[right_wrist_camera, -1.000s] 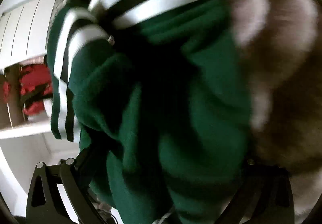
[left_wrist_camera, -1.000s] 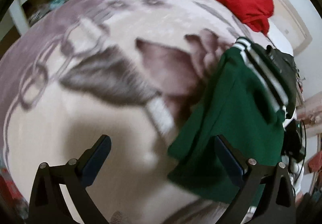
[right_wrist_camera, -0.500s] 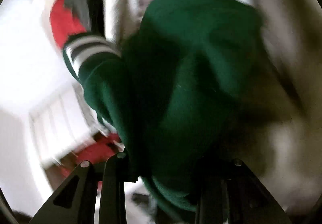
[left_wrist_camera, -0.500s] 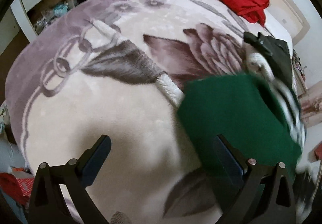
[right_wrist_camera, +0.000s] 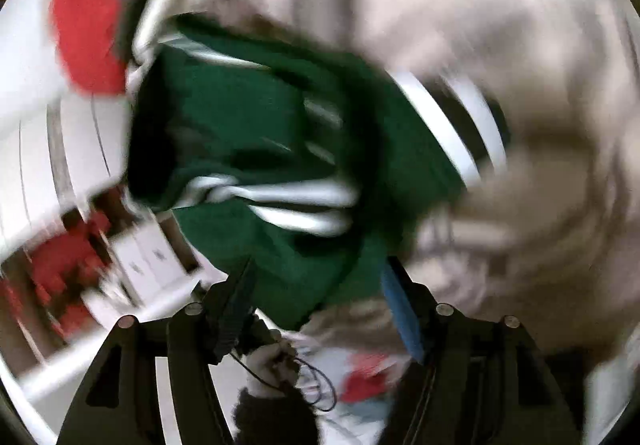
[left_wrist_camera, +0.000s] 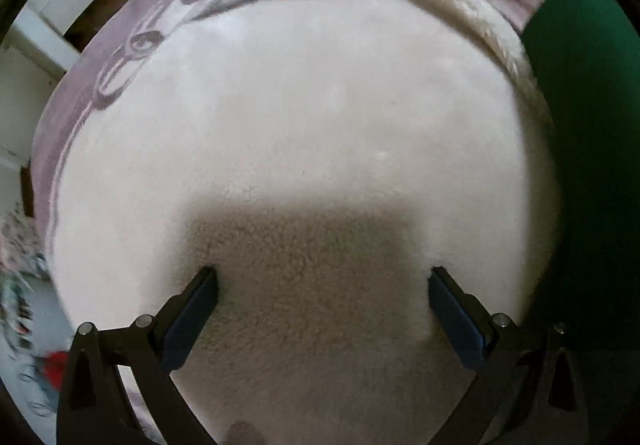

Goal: Fold large clothes

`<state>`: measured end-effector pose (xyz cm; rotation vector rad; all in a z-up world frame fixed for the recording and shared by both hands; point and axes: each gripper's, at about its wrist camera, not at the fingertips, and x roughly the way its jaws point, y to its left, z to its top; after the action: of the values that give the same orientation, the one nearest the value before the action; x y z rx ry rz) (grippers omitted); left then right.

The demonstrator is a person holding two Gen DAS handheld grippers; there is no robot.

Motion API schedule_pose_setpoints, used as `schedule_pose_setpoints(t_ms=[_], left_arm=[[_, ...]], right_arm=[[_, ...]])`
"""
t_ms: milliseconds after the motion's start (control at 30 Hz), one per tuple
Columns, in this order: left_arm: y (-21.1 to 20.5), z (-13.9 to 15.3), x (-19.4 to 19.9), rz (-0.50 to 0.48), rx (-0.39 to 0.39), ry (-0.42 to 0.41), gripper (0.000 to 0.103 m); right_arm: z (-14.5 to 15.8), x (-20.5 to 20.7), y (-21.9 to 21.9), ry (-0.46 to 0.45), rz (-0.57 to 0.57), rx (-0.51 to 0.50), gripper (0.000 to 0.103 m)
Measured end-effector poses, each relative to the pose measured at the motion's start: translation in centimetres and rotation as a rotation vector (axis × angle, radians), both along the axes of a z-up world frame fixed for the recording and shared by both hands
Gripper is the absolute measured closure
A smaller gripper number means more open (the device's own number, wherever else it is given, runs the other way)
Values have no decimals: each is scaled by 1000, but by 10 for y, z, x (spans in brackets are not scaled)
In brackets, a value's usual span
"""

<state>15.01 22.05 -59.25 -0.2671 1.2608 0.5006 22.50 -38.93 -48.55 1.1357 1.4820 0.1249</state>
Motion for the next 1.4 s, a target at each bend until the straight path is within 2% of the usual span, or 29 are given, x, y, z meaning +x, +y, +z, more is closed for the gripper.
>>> schedule_pose_setpoints(t_ms=[67, 133, 200, 233, 300, 333, 367, 400, 433, 533, 567, 633, 667, 733, 800, 900, 967, 1033, 1100, 1133, 1167, 1200, 1300, 1400], left_arm=[[3, -1, -2, 13, 3, -48, 0], [4, -1, -6, 31, 18, -106, 0], [5, -1, -9, 58, 20, -146, 0], [6, -1, -10, 71, 20, -160, 0], [8, 2, -10, 77, 11, -156, 0], [9, 5, -8, 69, 4, -139, 0], [11, 10, -5, 64, -13, -108, 0], [13, 15, -5, 67, -27, -91, 0], [14, 24, -5, 78, -38, -86, 0], [10, 59, -10, 115, -57, -133, 0], [6, 77, -12, 107, -75, -167, 0], [-6, 99, -11, 80, -52, -185, 0], [-12, 106, -9, 65, -45, -185, 0], [-27, 115, -5, 37, -37, -185, 0], [-38, 119, 5, 4, -24, -186, 0], [-54, 114, 21, -41, -20, -160, 0], [-64, 111, 30, -67, -38, -156, 0], [-73, 108, 32, -79, -30, -135, 0], [-78, 107, 28, -76, -34, -130, 0], [-79, 107, 23, -69, -39, -128, 0], [-80, 106, 20, -65, -45, -124, 0], [-81, 104, 15, -58, -51, -112, 0], [-77, 100, 0, -31, -71, -75, 0], [-75, 98, -13, -6, -95, -61, 0]], right_arm=[[33, 53, 25, -115, 166, -154, 36], [51, 84, 42, -223, 293, -241, 36], [58, 112, 56, -292, 369, -261, 28], [56, 120, 68, -323, 417, -258, 27], [43, 134, 100, -324, 508, -254, 27], [28, 143, 108, -281, 549, -266, 28], [18, 138, 108, -269, 557, -280, 47], [11, 135, 102, -260, 530, -290, 70], [11, 133, 93, -239, 485, -287, 100], [23, 110, 46, -194, 276, -178, 100], [30, 100, 31, -184, 225, -166, 100], [41, 74, 7, -163, 128, -136, 100], [44, 67, 6, -163, 117, -118, 100], [49, 59, 15, -177, 173, -116, 100], [51, 50, 17, -162, 200, -199, 100], [37, 46, 3, -94, 125, -276, 100], [14, 48, -3, -47, 137, -282, 100], [-1, 61, 14, -43, 214, -247, 100], [7, 63, 14, -65, 239, -198, 87], [14, 61, 10, -61, 245, -174, 70], [20, 58, 4, -70, 234, -155, 46], [27, 53, -2, -88, 210, -134, 38], [36, 26, -24, -89, 135, -77, 34], [16, 10, -25, -40, 113, -40, 31]])
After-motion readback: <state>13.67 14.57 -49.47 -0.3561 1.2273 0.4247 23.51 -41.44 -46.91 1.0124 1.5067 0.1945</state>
